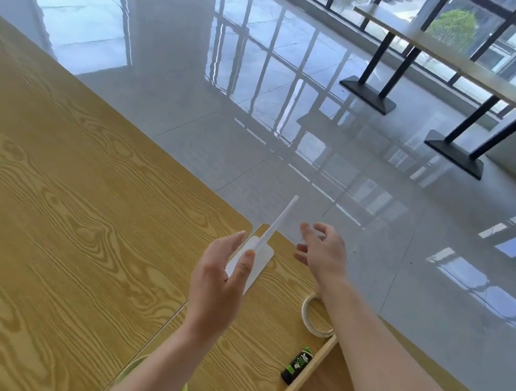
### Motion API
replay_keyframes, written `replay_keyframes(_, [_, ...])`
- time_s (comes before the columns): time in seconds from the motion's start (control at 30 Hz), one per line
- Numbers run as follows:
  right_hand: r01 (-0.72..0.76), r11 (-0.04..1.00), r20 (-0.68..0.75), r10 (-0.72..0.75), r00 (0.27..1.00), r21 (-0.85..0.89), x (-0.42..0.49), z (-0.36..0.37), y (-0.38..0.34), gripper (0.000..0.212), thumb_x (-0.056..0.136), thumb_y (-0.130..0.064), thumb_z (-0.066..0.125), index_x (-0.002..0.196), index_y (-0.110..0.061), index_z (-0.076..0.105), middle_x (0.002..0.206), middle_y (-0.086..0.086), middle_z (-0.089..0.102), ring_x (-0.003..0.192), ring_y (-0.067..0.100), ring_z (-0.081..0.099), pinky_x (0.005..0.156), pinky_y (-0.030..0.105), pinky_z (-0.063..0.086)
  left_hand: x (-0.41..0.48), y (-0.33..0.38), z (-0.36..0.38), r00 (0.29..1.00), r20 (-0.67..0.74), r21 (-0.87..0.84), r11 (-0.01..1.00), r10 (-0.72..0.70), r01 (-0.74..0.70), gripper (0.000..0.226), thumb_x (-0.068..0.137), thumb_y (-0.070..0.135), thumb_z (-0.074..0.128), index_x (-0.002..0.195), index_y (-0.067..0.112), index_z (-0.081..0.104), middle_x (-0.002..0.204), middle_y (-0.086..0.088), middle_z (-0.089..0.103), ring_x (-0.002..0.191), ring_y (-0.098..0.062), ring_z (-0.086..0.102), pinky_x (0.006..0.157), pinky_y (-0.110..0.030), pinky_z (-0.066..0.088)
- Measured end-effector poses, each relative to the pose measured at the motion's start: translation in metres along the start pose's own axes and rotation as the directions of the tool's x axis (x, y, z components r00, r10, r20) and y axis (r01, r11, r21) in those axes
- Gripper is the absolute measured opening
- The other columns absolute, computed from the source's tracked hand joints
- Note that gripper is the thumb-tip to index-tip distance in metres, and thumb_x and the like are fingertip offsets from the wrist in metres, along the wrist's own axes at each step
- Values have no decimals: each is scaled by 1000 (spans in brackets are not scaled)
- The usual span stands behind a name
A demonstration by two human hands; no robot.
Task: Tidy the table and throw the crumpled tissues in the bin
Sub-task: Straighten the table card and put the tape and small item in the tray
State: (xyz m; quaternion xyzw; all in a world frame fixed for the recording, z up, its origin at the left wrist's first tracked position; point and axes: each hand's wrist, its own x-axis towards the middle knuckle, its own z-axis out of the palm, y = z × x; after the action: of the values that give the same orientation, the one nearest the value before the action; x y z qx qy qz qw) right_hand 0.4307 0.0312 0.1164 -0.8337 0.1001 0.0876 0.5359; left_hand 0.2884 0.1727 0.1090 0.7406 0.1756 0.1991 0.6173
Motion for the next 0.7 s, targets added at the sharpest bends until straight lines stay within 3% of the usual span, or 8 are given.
replay_keyframes(0.1, [0,989,-4,0,1000,-150,-14,-27,32,35,94,-27,66,125,-12,61,98,0,66,87,19,68,80,42,61,-23,-4,-3,986,-77,119,983,148,-138,35,89,28,55,123,21,62,113,13,61,108,-5,58,89,-25,48])
replay_keyframes(0.2, [0,954,-2,0,1000,-300,-26,-52,62,25,91,-21,68,114,-13,68,97,1,69,90,20,67,87,44,57,-48,-16,1,979,-1,238,951,202,-196,29,87,19,59,116,17,66,105,9,62,97,-7,60,80,-27,52])
replay_keyframes(0.3, [45,889,22,-40,999,-456,-39,-71,84,17,90,-22,69,106,-18,71,97,-2,70,93,15,65,84,34,53,-68,-29,16,970,203,328,924,132,-194,28,87,12,67,114,20,68,97,12,62,90,-2,61,76,-31,55])
replay_keyframes(0.43, [103,807,89,-62,994,-581,-51,-84,109,13,89,-22,67,101,-21,73,96,-3,73,89,14,64,72,27,45,-80,-48,50,921,391,404,899,-6,-166,29,89,17,63,117,22,68,95,16,60,87,3,56,80,-23,49])
replay_keyframes(0.57, [210,715,169,-129,977,-667,-50,-86,126,18,91,-18,64,106,-17,74,100,-1,73,93,16,66,74,24,44,-78,-65,90,865,487,521,835,-120,-178,32,92,22,56,123,20,64,105,6,64,95,-10,60,87,-30,50])
replay_keyframes(0.7, [311,617,277,-153,949,-723,-38,-80,136,22,93,-14,56,106,-15,73,106,4,69,98,24,64,80,33,51,-71,-81,124,798,556,614,762,-232,-206,34,94,28,57,125,17,63,114,-3,64,104,-21,61,91,-35,50])
